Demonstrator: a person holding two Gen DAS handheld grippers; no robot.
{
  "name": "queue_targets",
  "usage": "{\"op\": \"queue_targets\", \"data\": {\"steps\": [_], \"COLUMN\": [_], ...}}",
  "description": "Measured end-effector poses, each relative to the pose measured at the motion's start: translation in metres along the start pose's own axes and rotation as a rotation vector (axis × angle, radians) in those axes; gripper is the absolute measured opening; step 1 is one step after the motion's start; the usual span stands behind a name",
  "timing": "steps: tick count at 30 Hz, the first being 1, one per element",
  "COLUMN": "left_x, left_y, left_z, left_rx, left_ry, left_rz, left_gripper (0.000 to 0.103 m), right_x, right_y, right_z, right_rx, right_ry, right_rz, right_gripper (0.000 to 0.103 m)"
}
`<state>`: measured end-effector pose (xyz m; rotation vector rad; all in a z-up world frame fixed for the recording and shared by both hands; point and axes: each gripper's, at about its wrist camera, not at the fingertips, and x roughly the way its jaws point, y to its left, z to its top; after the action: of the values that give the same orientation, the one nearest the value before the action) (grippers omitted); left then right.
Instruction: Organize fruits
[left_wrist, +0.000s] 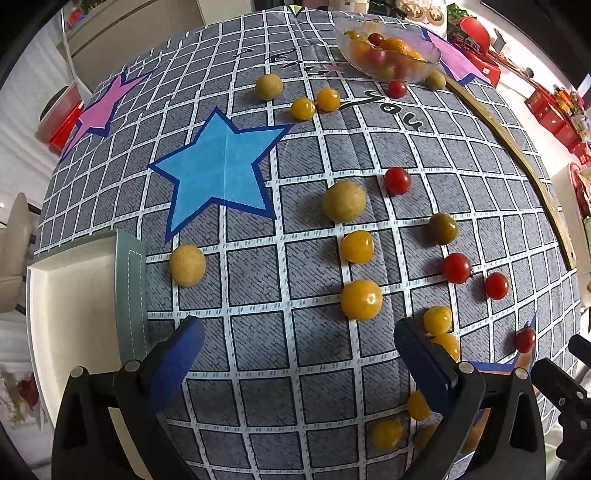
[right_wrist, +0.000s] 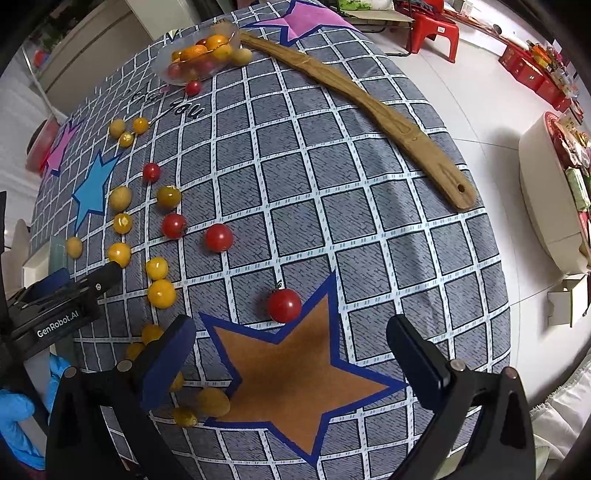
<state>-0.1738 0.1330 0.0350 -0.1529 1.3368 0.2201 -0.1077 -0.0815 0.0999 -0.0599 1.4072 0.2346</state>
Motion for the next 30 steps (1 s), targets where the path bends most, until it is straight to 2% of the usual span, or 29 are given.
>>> {"op": "queue_targets", "data": {"steps": [30], "left_x": [0.012], "left_y": [-0.008], "left_z": [0.003], "left_rx": [0.05], "left_ry": [-0.002], "left_rz": [0.03], "left_gripper": [0.103], "right_x": [0.01], "right_y": [-0.005], "right_z": [-0.002], "right_rx": [0.009], "right_ry": [0.016], "right_rz": [0.003], "right_gripper": [0.103]}}
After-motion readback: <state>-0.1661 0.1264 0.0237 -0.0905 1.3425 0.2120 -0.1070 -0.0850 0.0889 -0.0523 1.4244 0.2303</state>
